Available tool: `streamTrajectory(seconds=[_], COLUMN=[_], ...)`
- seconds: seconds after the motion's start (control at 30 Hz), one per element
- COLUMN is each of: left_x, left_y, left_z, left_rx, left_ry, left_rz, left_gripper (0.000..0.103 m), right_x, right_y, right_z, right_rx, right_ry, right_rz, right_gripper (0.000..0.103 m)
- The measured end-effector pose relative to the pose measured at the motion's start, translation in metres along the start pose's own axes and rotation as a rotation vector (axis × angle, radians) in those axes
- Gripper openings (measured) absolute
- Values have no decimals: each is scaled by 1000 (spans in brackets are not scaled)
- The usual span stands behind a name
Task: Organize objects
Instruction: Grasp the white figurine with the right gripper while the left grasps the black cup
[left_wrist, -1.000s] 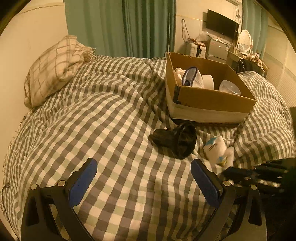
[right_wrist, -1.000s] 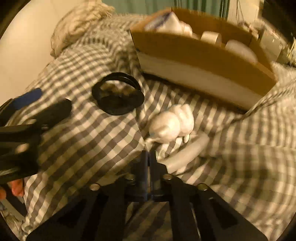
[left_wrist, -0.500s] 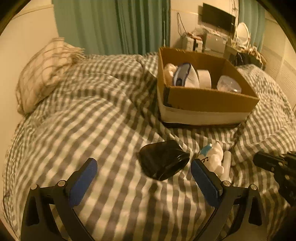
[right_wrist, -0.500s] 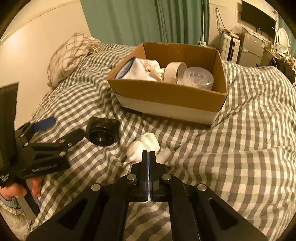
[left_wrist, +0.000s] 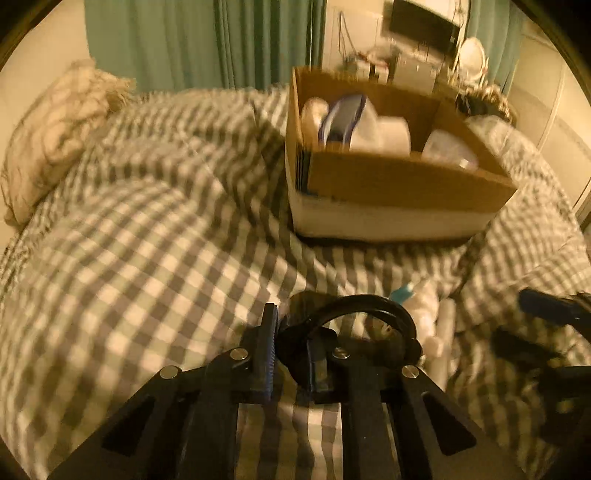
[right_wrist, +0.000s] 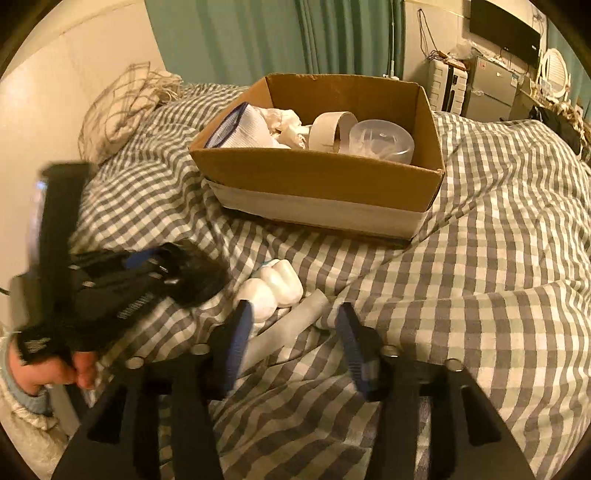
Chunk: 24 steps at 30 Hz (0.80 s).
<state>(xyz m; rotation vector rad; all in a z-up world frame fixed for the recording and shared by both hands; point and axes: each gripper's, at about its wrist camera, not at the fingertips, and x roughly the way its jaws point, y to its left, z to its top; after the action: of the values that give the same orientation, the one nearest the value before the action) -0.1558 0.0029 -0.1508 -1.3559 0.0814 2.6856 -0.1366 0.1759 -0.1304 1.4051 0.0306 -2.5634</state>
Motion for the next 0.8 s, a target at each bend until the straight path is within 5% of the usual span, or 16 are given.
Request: streamTrajectory(seconds=[0.23,0.57,0.63,0.67,0.73,0.77,0.8], left_x=[-38,-34,-35,-35,-38,-40,-43], left_y=[20,26,25,25,24,24,23], left_z=[11,4,2,1,-1,-2,-3], left_rx=[-24,-49,-48,-49,-51,-50,-48], left_ry=[-126,-103,-100,-99,-101,-102,-104], left_rz=[53,33,31,32,31,31,30], left_gripper=[12,12,12,12,12,12,12], right_x=[28,79,79,78,75,72,69], right_y=[27,33,34,35,38,39,38], right_z=[14,16,14,13,10,9,8], right_rx=[-103,-128,-135,-142,-163,-167,-170], right_ry=[21,149,145,146,143,136,128], right_rz=[-16,-58,-58,-55,-59,-55,-49], right_gripper=[75,75,68,54,49,37,38])
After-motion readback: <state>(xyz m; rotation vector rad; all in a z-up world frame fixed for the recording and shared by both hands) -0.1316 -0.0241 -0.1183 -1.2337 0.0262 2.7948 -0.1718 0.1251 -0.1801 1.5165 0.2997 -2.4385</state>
